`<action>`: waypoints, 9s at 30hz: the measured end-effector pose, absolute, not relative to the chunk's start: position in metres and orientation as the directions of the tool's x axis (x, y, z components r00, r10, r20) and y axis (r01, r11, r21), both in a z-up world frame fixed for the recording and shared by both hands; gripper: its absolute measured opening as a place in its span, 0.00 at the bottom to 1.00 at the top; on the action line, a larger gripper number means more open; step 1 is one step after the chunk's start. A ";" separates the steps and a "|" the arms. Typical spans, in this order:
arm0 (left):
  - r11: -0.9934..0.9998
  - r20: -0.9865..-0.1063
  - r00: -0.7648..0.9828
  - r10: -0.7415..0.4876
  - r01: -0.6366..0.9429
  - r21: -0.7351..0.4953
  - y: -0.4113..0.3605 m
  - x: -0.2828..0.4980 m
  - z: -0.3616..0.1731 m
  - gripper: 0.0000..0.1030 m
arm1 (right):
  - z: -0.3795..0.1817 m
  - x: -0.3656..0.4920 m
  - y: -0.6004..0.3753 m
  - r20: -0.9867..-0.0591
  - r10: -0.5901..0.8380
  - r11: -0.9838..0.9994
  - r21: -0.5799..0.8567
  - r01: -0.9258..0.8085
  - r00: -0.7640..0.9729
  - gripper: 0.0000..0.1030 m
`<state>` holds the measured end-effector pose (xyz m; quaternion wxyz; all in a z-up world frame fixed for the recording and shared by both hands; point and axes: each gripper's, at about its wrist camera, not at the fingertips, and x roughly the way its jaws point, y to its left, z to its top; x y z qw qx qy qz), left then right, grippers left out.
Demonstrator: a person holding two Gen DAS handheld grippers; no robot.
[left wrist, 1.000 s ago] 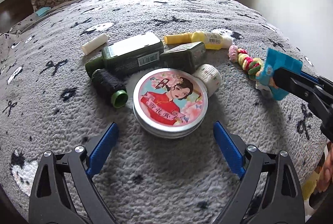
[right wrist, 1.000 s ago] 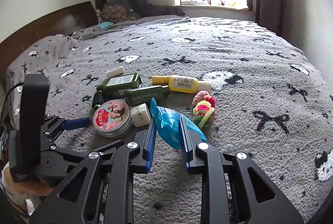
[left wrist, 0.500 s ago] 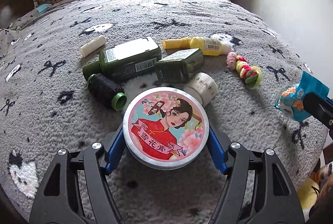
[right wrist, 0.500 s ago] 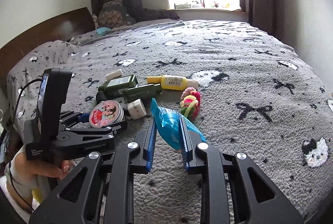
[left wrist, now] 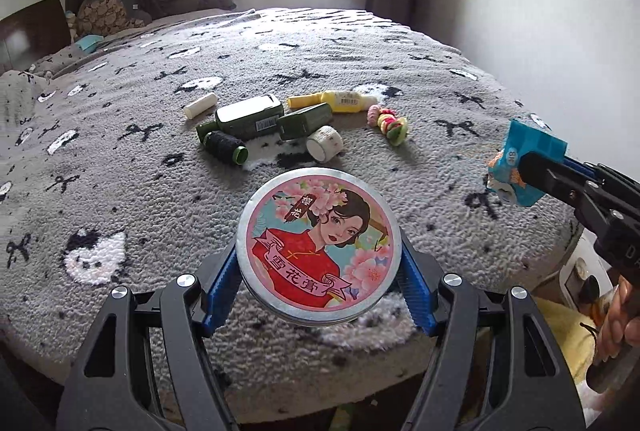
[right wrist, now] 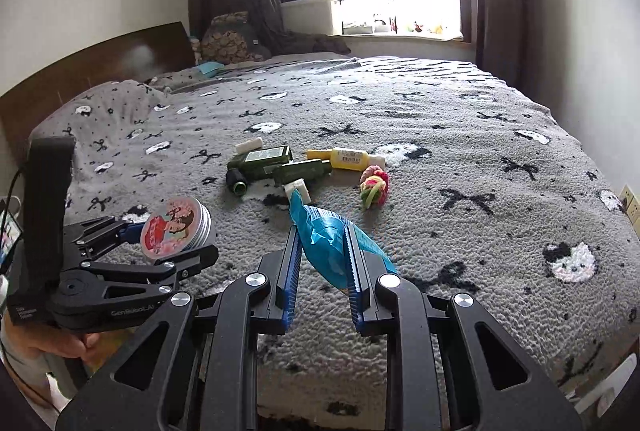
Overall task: Collect trash
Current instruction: 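Carry the blue wipes pack and pink tin down toward the bin, then open both tools to drop the tin and wipes into the bin, then raise both tools back over the bed toward the remaining items, then grasp the colourful hair ties with the right tool while the left tool grasps the black spool, then carry the hair ties and black spool down past the bed edge toward the bin, then open both tools to drop the spool and hair ties into the bin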
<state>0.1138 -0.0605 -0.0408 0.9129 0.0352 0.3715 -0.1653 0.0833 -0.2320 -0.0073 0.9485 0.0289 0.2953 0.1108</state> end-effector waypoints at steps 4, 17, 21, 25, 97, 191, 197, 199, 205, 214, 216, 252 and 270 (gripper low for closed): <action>0.935 -0.667 0.684 -0.294 0.352 -0.052 -0.060 0.084 -0.029 0.65 | -0.004 0.057 -0.227 -0.548 0.234 0.972 0.110 -0.207 0.803 0.21; 0.923 -0.669 0.668 -0.326 0.377 -0.074 -0.051 0.015 -0.045 0.65 | -0.018 -0.003 -0.227 -0.571 0.290 0.957 0.160 -0.243 0.768 0.21; 0.919 -0.695 0.638 -0.331 0.384 -0.086 -0.047 -0.001 -0.061 0.65 | -0.036 -0.014 -0.226 -0.608 0.320 0.947 0.195 -0.255 0.727 0.21; 0.919 -0.730 0.600 -0.326 0.383 -0.096 -0.045 -0.011 -0.081 0.65 | -0.057 -0.021 -0.222 -0.644 0.336 0.942 0.221 -0.253 0.688 0.21; 0.931 -0.912 0.339 -0.231 0.348 -0.106 -0.041 -0.006 -0.206 0.92 | -0.199 0.002 -0.222 -0.881 0.194 0.978 0.209 -0.012 0.432 0.86; 0.986 -0.787 0.599 -0.150 0.152 -0.072 -0.012 0.246 -0.076 0.42 | -0.074 0.228 -0.253 -0.744 0.080 0.996 0.078 -0.033 0.664 0.25; 0.983 -0.762 0.625 -0.168 0.168 -0.079 -0.012 0.208 -0.058 0.42 | -0.048 0.187 -0.252 -0.700 0.099 0.995 0.084 -0.056 0.707 0.25; 0.981 -0.751 0.636 -0.178 0.172 -0.087 -0.013 0.194 -0.052 0.42 | -0.039 0.172 -0.252 -0.682 0.110 0.994 0.088 -0.067 0.723 0.25; 0.972 -0.717 0.661 -0.219 0.209 -0.104 -0.016 0.150 -0.037 0.42 | -0.021 0.128 -0.250 -0.641 0.139 0.990 0.098 -0.100 0.754 0.25; 0.957 -0.687 0.680 -0.255 0.280 -0.077 -0.026 0.078 -0.027 0.42 | -0.009 0.063 -0.245 -0.598 0.165 0.986 0.094 -0.136 0.784 0.25; 0.952 -0.690 0.673 -0.267 0.294 -0.082 -0.026 0.065 -0.030 0.42 | -0.011 0.053 -0.243 -0.598 0.170 0.985 0.097 -0.140 0.784 0.25; 0.914 -0.935 0.205 -0.288 0.351 -0.204 -0.041 -0.004 -0.231 0.42 | -0.202 -0.011 -0.194 -0.911 0.270 0.961 0.233 -0.150 0.311 0.25; 0.893 -0.956 0.009 -0.292 0.360 -0.269 -0.056 -0.008 -0.281 0.43 | -0.253 -0.002 -0.195 -0.938 0.312 0.950 0.307 -0.058 0.148 0.30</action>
